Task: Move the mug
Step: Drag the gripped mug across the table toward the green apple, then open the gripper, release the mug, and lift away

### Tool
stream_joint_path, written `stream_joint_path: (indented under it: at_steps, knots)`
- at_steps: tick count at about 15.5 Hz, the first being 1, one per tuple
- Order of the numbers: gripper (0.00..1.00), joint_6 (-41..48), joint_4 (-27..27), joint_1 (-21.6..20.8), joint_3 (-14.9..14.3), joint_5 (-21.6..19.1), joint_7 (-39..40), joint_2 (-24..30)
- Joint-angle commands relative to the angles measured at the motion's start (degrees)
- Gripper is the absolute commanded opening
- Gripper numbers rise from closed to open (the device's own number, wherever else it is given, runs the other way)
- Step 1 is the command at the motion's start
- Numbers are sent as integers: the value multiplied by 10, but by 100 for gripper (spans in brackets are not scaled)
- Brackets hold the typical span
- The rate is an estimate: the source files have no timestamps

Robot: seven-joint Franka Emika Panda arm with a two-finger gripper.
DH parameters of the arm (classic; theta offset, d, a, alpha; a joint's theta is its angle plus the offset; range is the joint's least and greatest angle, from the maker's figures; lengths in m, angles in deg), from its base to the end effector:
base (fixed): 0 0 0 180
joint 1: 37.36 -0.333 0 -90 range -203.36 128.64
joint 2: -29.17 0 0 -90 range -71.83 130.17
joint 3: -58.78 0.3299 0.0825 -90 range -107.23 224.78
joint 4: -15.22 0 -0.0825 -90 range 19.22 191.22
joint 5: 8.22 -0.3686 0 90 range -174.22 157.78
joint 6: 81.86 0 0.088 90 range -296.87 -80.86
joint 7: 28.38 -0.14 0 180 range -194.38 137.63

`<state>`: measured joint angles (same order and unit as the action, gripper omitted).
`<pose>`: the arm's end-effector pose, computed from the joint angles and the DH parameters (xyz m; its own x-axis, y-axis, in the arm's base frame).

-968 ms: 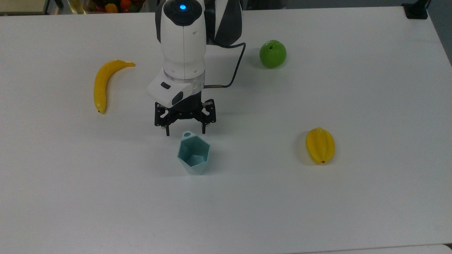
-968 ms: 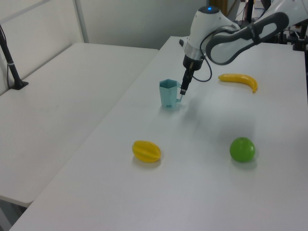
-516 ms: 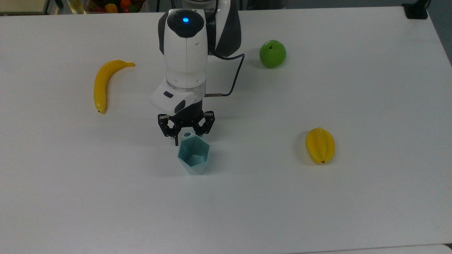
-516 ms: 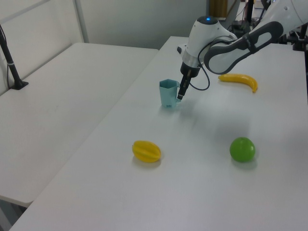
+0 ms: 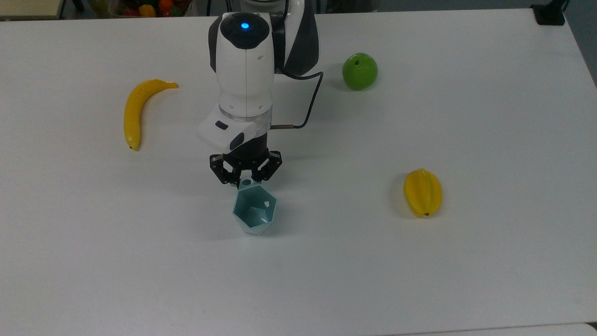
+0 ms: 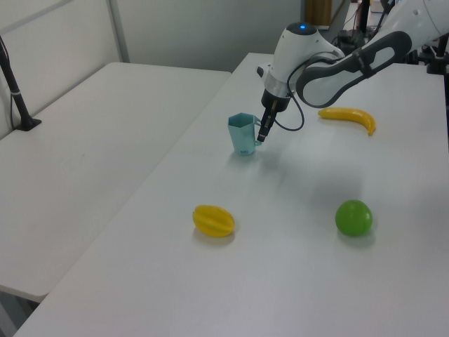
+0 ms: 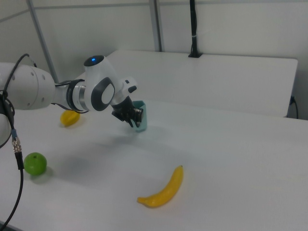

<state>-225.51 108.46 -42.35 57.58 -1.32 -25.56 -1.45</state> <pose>0.7197 0.0484 0.3362 0.9207 0.2130 0.3269 0.1807 -0.9754 0.1266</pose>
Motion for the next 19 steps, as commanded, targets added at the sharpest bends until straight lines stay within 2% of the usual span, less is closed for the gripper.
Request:
stream_joint_path:
  at_steps: [1, 5, 9, 10, 15, 17, 19]
  knots:
    - [5, 8, 48, -5, -2, 3, -46, 70]
    - [6, 55, 185, -6, -2, 6, -56, 209]
    - [6, 91, 304, -7, -2, 7, -56, 311]
    - [7, 90, 327, -8, -1, 7, -59, 318]
    - [11, 75, 331, -20, 0, 7, -111, 292]
    - [23, 77, 332, -20, 0, 7, -113, 290]
    - [28, 79, 332, -21, 0, 7, -113, 282]
